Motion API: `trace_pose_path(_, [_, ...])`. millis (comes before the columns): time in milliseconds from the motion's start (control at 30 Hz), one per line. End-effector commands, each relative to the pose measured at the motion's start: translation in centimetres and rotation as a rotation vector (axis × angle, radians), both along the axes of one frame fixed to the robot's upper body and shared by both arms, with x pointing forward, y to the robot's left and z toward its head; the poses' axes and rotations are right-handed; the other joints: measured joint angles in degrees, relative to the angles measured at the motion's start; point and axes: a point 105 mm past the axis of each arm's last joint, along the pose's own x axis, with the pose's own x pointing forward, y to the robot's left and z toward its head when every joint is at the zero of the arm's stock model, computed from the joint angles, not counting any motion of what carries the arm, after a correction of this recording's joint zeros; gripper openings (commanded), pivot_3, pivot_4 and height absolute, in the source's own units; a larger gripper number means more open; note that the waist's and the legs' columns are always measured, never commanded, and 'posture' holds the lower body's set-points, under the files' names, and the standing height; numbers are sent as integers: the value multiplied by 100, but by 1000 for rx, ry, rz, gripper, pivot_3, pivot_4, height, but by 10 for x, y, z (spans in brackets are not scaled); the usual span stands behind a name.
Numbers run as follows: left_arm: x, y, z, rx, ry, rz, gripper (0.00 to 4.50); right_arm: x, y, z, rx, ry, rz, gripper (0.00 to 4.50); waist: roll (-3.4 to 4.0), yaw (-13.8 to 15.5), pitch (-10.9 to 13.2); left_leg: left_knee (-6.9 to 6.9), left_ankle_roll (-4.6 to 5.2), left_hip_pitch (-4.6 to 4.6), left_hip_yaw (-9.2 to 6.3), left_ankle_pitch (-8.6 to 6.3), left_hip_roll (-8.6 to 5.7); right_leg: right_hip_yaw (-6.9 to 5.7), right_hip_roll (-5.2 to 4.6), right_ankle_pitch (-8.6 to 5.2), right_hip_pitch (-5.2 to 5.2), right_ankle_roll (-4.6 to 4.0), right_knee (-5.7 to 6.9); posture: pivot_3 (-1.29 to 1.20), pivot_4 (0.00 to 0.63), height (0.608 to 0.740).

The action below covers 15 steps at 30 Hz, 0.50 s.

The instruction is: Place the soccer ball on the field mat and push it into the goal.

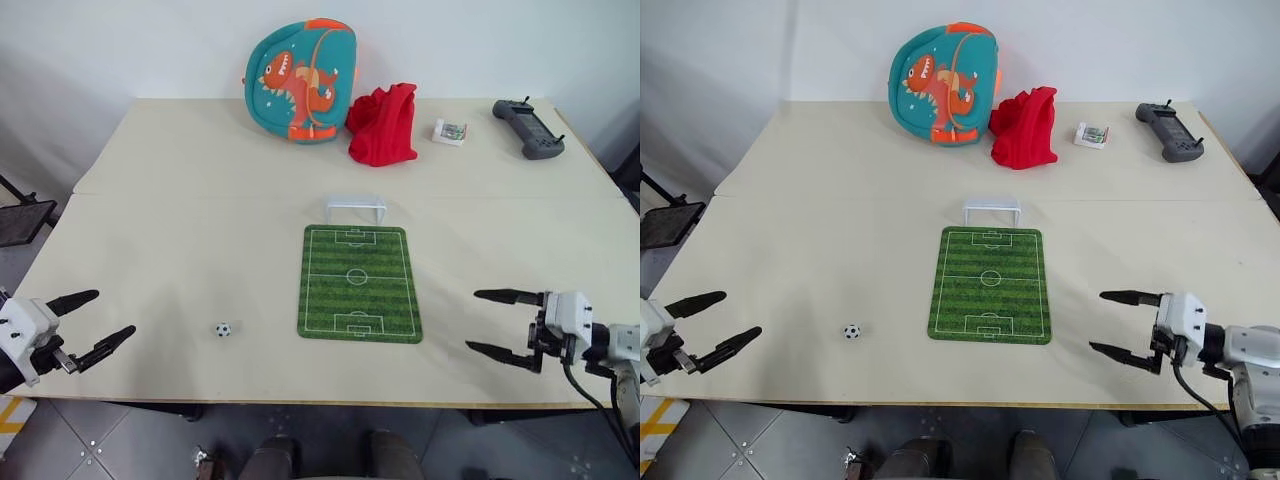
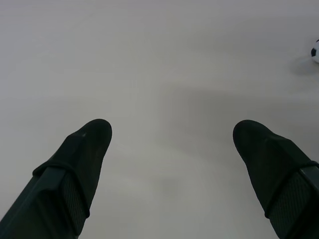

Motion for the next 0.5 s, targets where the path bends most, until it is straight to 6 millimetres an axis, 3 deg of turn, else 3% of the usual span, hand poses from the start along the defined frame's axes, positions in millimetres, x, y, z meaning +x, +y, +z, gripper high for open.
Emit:
trace_pose_path(33, [-6, -4, 2, -33, -5, -17, 4438, -4, 4, 10, 27, -39, 43, 4500, 0, -3, 0, 0, 0, 1, 1, -1, 0, 1, 0, 0, 0, 0, 0, 0, 150, 740])
trace_pose_path(133, [-7, -6, -1, -69, 13, -19, 4438, -5, 10, 13, 60, -39, 70, 4500, 0, 1, 0, 0, -6, 3, 2, -5, 10, 1, 3, 0, -1, 0, 1, 0, 150, 740])
trace_pose_path(267, [-11, -14, -3, -121, 21, -93, 4438, -12, 52, 45, 315, -92, 193, 4500, 2, 8, 1, 3, -12, 2, -3, -8, 20, 4, 6, -1, -1, -9, 5, 0, 150, 740])
trace_pose_path(367, [-17, -24, -10, -109, 50, -171, 4438, -33, 76, 53, 414, -95, 334, 4500, 6, 20, 2, 2, -15, 0, -5, -9, 20, 22, 5, -2, -1, -10, 4, 0, 150, 740])
trace_pose_path(500, [-13, -44, -9, -147, 45, -241, 4438, -26, 73, 50, 386, -119, 264, 4500, 5, 71, 2, 7, -10, -3, -11, -16, 13, 34, 3, -1, 4, -8, -6, 0, 150, 740])
